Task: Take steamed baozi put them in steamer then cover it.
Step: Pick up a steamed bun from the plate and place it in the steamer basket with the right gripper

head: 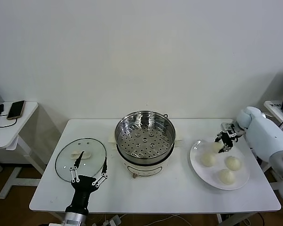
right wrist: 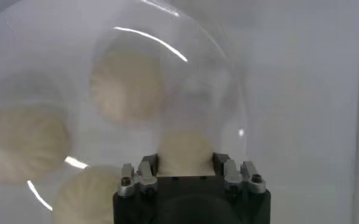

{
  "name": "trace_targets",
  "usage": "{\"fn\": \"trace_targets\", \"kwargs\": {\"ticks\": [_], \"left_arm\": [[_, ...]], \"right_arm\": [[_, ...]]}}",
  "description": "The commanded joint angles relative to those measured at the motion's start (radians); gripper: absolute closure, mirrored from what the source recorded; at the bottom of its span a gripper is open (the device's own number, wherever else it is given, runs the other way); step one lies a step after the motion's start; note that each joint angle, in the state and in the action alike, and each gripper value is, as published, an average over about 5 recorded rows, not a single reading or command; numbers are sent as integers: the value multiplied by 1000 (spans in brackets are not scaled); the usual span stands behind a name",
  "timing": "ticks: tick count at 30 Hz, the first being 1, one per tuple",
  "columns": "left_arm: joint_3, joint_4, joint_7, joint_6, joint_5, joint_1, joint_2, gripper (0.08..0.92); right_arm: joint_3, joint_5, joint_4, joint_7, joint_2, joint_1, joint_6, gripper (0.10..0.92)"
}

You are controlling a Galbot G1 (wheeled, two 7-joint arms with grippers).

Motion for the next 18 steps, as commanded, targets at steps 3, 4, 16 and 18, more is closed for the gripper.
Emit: {"fn": "trace_targets", "kwargs": {"ticks": [3, 4, 16, 18], "left_arm": [[12, -4, 0, 4, 0, -4, 3, 177], [14, -5, 0, 4, 0, -4, 3, 177], [11, -19, -2, 2, -3, 10, 3, 177], [12, -19, -3, 2, -3, 11, 4, 177]], "right_arm": [[-298, 235, 409, -38, -66, 341, 185, 408], [-321, 241, 423, -39, -45, 381, 213, 406], [-448, 99, 455, -17, 262, 498, 456, 390], [-446, 43, 447, -7, 297, 465, 476, 389]]}}
